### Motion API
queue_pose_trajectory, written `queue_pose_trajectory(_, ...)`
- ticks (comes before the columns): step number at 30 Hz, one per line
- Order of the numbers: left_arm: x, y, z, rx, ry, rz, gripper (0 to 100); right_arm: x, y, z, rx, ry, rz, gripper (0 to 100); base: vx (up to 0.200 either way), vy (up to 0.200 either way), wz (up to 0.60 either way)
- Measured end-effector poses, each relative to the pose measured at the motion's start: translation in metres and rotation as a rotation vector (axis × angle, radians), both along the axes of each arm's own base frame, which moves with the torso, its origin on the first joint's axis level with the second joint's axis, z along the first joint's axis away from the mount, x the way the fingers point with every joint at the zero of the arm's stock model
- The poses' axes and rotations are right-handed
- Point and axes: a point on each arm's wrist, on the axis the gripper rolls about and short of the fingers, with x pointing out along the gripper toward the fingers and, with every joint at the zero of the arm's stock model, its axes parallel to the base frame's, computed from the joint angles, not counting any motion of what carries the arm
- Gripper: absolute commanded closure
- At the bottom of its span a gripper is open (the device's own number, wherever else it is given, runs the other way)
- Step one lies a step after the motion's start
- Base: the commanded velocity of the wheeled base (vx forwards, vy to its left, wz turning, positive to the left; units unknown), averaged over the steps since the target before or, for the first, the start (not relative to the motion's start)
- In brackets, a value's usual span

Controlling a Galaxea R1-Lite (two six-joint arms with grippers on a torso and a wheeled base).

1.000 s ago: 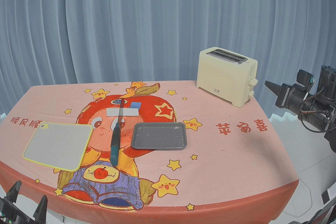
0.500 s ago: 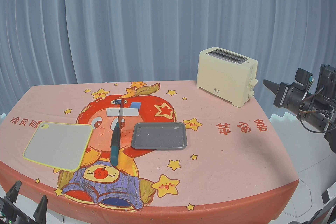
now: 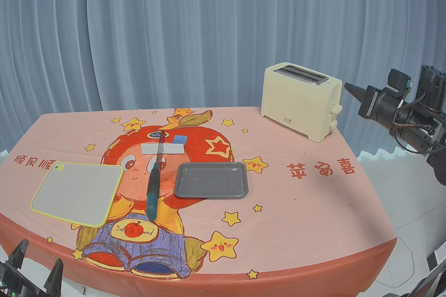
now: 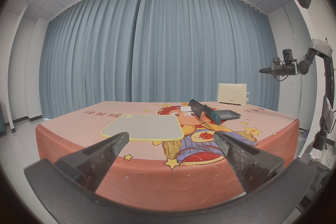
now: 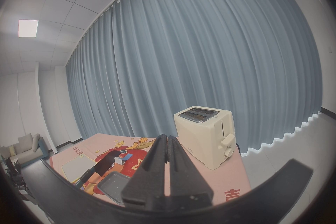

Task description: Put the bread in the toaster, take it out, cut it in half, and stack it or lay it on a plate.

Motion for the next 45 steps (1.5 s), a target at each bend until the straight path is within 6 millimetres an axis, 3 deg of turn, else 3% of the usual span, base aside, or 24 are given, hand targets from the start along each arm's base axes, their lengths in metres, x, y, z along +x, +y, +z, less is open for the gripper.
queue_pose_trajectory(18,0.000,0.000,0.000,0.000,0.000,0.000,0,0.020,-0.009,-0.006,-0.009,0.047,-0.033,100,0.000,0.000,0.00)
queue_pose_trajectory(45,0.000,0.000,0.000,0.000,0.000,0.000,0,0.046,-0.014,-0.047,-0.041,0.174,-0.069,100,0.000,0.000,0.00)
